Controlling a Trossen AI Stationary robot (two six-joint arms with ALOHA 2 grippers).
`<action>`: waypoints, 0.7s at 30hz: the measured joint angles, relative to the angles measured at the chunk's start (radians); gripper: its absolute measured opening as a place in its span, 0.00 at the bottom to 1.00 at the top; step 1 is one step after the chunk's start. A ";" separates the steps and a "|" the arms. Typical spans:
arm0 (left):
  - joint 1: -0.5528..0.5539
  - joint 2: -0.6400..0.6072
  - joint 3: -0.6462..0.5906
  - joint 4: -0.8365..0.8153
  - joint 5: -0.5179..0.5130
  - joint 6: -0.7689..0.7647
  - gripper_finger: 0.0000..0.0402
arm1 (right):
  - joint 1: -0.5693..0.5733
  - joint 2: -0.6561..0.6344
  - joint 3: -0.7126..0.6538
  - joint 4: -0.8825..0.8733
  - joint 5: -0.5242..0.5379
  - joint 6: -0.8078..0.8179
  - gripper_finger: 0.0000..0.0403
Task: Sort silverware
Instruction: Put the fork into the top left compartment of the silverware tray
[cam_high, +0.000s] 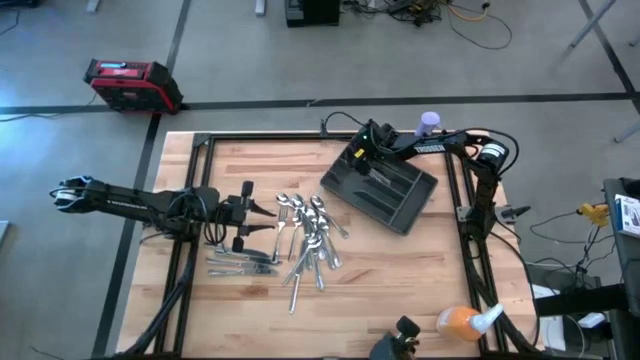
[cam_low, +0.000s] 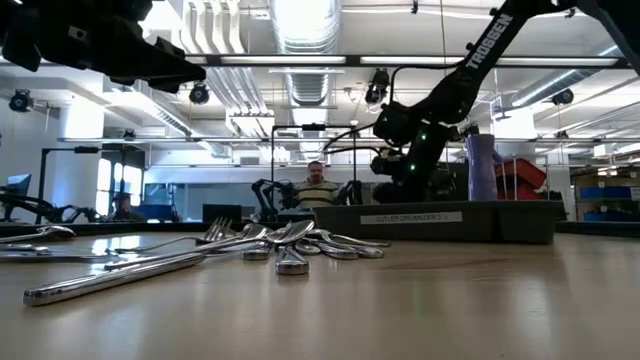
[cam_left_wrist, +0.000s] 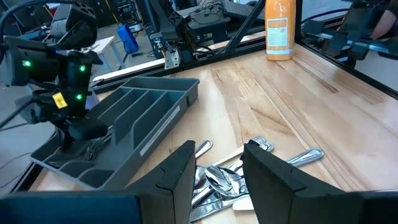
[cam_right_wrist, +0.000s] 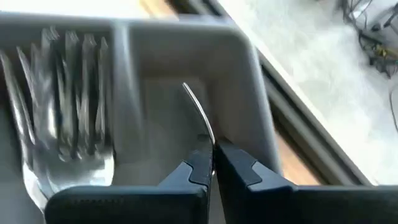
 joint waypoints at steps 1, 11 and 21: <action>0.000 0.000 0.000 -0.001 0.000 0.000 0.30 | 0.003 -0.005 0.006 -0.005 -0.010 -0.001 0.00; 0.000 -0.001 0.000 0.000 0.000 0.008 0.30 | -0.030 -0.014 0.048 -0.012 -0.187 0.047 0.00; 0.000 0.000 0.000 0.001 0.000 0.008 0.30 | -0.097 -0.013 0.037 -0.096 -0.333 0.088 0.00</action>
